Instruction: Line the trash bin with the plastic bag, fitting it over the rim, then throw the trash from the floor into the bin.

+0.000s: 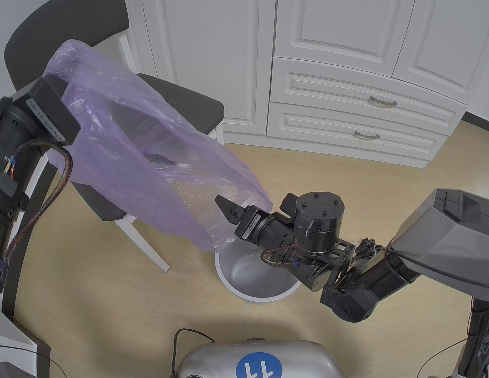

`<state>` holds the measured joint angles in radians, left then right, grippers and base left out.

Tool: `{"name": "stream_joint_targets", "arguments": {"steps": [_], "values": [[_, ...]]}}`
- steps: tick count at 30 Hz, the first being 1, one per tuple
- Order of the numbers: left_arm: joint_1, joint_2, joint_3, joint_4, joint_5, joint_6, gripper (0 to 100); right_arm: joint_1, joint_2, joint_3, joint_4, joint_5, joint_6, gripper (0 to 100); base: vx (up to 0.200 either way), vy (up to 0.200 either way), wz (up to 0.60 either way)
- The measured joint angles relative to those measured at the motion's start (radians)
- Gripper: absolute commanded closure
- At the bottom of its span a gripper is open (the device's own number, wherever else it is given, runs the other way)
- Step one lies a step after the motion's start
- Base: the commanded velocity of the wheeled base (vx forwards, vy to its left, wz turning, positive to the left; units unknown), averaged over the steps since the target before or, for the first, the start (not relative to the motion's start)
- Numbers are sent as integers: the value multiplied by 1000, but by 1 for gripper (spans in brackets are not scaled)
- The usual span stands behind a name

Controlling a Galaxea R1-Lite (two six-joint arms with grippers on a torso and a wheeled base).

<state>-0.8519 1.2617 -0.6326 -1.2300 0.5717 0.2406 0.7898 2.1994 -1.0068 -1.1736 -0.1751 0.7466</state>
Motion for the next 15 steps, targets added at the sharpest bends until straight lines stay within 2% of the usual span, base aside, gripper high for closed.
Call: {"name": "stream_joint_targets", "arguments": {"steps": [15], "values": [[-8, -1, 1, 2, 1, 0, 100, -7, 11, 6, -24, -3, -33, 0, 0, 0, 0]]}}
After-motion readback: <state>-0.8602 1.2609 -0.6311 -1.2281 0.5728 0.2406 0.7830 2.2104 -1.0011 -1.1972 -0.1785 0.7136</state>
